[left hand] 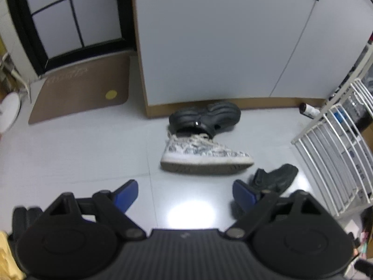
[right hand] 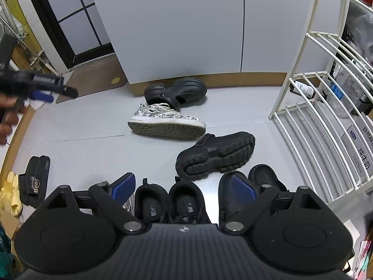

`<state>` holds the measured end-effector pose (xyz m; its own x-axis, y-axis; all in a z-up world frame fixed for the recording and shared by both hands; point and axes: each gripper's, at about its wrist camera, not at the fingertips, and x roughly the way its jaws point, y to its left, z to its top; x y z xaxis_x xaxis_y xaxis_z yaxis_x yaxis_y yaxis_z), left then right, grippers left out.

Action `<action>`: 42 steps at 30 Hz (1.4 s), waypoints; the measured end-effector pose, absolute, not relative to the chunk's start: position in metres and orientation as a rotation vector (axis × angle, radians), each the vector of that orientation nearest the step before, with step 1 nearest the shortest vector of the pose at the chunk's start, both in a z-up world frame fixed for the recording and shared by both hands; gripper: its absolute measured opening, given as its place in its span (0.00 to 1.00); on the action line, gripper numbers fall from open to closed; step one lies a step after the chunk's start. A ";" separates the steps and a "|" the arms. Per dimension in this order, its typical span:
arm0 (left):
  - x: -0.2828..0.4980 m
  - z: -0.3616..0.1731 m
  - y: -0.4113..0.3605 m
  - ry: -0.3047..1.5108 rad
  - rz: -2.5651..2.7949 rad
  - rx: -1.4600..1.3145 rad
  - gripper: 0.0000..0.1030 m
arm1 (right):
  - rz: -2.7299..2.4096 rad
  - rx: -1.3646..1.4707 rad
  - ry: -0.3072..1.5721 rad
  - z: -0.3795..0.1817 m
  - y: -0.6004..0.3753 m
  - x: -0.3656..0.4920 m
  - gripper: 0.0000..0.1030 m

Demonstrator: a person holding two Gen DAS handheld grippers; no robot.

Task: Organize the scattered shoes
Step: 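Move the left gripper to the white graphic-print sneaker beside the black clog, then close the left gripper on the sneaker's beige laces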

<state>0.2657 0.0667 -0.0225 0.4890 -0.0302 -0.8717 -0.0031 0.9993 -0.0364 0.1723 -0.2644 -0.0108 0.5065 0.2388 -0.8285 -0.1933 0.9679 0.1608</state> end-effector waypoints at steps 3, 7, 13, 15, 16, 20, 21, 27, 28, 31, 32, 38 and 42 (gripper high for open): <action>0.291 -0.020 0.062 1.059 -0.016 -0.031 0.87 | 0.269 0.047 1.011 -0.011 -0.266 0.176 0.90; 0.321 -0.027 0.055 1.073 -0.019 -0.019 0.87 | 0.261 0.048 1.018 -0.015 -0.272 0.180 0.90; 0.370 -0.042 0.050 1.101 -0.023 -0.001 0.87 | 0.225 0.056 1.044 -0.023 -0.290 0.186 0.90; 0.387 -0.052 0.047 1.099 -0.023 0.017 0.86 | 0.214 0.074 1.038 -0.022 -0.297 0.187 0.90; 0.393 -0.057 0.047 1.099 -0.023 0.020 0.86 | 0.213 0.087 1.030 -0.021 -0.301 0.186 0.90; 0.425 -0.100 0.043 1.135 -0.012 0.029 0.80 | 0.217 0.100 1.014 -0.017 -0.311 0.183 0.90; 0.432 -0.112 0.042 1.140 -0.014 0.028 0.80 | 0.214 0.099 1.012 -0.016 -0.312 0.182 0.90; 0.463 -0.184 0.033 1.173 -0.035 -0.023 0.80 | 0.190 0.140 1.022 -0.016 -0.321 0.180 0.90; 0.466 -0.192 0.032 1.174 -0.036 -0.026 0.80 | 0.189 0.153 1.026 -0.016 -0.321 0.180 0.90; 0.478 -0.227 0.026 1.180 -0.072 -0.023 0.80 | 0.177 0.159 1.021 -0.016 -0.316 0.180 0.90; 0.483 -0.239 0.025 1.179 -0.080 -0.031 0.80 | 0.175 0.154 1.018 -0.016 -0.314 0.180 0.90; 0.501 -0.286 0.021 1.199 -0.127 -0.088 0.73 | 0.170 0.083 1.024 -0.022 -0.297 0.180 0.90; 0.513 -0.309 0.014 1.228 -0.120 -0.034 0.72 | 0.201 0.054 1.022 -0.022 -0.285 0.180 0.90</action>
<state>0.5135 0.0137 -0.3094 0.3303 -0.1097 -0.9375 0.0735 0.9932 -0.0903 0.1797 -0.2848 -0.0225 0.5048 0.1917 -0.8417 -0.1417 0.9802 0.1383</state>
